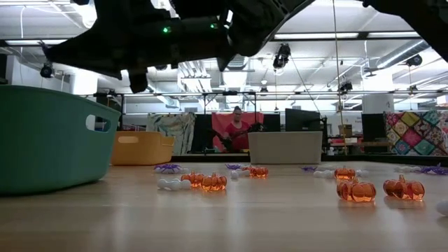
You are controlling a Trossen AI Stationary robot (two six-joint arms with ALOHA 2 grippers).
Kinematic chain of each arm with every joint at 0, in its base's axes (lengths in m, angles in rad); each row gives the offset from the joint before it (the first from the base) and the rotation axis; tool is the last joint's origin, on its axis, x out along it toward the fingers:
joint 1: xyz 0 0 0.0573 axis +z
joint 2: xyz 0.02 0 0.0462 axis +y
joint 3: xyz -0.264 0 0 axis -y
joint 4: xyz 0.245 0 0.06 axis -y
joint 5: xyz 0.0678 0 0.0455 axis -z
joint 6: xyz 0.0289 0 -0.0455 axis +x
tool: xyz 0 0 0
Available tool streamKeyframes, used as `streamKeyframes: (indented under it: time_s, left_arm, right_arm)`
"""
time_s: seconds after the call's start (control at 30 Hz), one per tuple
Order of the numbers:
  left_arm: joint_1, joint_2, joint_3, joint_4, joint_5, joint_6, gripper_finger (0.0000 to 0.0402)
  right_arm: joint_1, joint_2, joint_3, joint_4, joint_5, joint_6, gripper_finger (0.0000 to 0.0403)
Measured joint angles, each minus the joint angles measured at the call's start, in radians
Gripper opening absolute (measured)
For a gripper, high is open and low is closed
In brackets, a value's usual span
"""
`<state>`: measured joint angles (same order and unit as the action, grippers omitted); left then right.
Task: Sort Halloween decoration
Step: Put the blue spider toy into the green bin
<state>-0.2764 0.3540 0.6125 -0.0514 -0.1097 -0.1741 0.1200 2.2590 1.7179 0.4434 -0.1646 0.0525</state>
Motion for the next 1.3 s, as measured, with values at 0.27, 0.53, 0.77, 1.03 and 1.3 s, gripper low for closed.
streamKeyframes:
  time_s: [0.27,0.53,0.77,1.03,1.3]
  left_arm:
    - [0.000,-0.034,0.000,-0.021,0.023,-0.013,0.0000]
    - [0.000,-0.033,0.000,-0.027,0.025,-0.018,0.0000]
    - [0.000,-0.031,0.000,-0.027,0.025,-0.018,0.0000]
    - [0.000,-0.031,0.000,-0.027,0.025,-0.022,0.0000]
    - [0.000,-0.031,0.000,-0.027,0.025,-0.022,0.0000]
  right_arm:
    - [0.005,0.000,0.002,-0.197,-0.001,0.014,0.0009]
    - [0.018,0.000,0.002,-0.229,-0.001,0.016,0.0009]
    - [0.020,0.000,0.002,-0.229,0.009,0.015,0.0009]
    - [0.020,0.000,0.001,-0.229,0.009,0.006,0.0010]
    - [0.020,-0.002,0.001,-0.229,0.031,0.015,0.0060]
